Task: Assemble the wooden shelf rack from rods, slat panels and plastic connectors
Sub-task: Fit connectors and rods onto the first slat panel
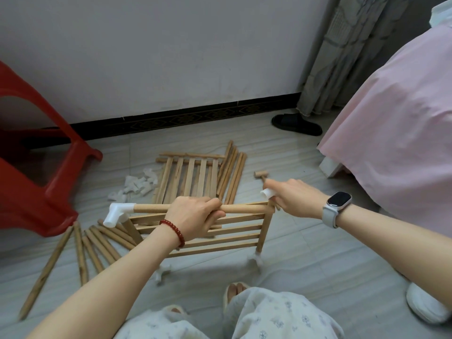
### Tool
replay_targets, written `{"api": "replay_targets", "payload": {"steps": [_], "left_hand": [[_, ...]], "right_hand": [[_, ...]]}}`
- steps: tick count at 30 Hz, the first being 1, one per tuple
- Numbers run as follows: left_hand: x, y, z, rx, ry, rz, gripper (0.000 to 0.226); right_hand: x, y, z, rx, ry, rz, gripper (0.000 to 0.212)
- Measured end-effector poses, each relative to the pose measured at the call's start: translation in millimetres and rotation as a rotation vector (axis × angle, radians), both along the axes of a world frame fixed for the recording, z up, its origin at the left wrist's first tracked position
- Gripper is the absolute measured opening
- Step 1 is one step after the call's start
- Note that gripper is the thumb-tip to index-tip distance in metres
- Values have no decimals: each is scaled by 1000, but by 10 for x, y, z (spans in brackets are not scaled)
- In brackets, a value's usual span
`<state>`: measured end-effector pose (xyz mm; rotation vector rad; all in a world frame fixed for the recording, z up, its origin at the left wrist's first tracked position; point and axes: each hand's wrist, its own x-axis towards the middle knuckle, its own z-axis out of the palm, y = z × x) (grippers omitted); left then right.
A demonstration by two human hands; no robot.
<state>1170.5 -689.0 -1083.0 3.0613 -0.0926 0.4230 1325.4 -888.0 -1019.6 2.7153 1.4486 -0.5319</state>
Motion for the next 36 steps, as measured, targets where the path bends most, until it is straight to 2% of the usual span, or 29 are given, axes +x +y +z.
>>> {"api": "replay_targets", "payload": {"steps": [4,8,10,14,16,17,20,21,22,25,26,30,36], "left_hand": [[-26,5,11,-16,1,21,34],[-20,-17,25,-18,9,45,34],[-7,-15,27,-32,16,68,35],[39,-27,-39,-19,-1,68,27],[54,-43,-51,-12,11,80,22],[59,-51,-46,5,7,84,22],[84,-57,-46,-23,88,114,30],[97,-53,-26,-25,115,136,32],[111,-44,-10,-16,122,157,34],[107,-38,-2,-13,106,193,37],[99,-47,-5,-13,89,195,37],[73,-58,31,-35,29,200,35],[34,-56,61,-37,-54,209,21]], "right_hand": [[25,-83,-38,77,-65,108,20],[53,-92,-25,44,-183,193,21],[17,-24,7,45,-207,78,20],[-66,105,-46,183,-38,-274,13],[-89,81,-77,240,-10,-356,11],[-107,63,-77,247,-71,-312,13],[-61,48,-33,375,-445,202,19],[-50,80,37,381,-488,296,17],[-28,103,111,350,-451,281,16],[87,94,210,278,-230,-102,22],[120,66,171,242,-179,-167,24],[62,-99,-49,171,-32,-292,29],[24,-158,-263,166,-55,-367,33]]}}
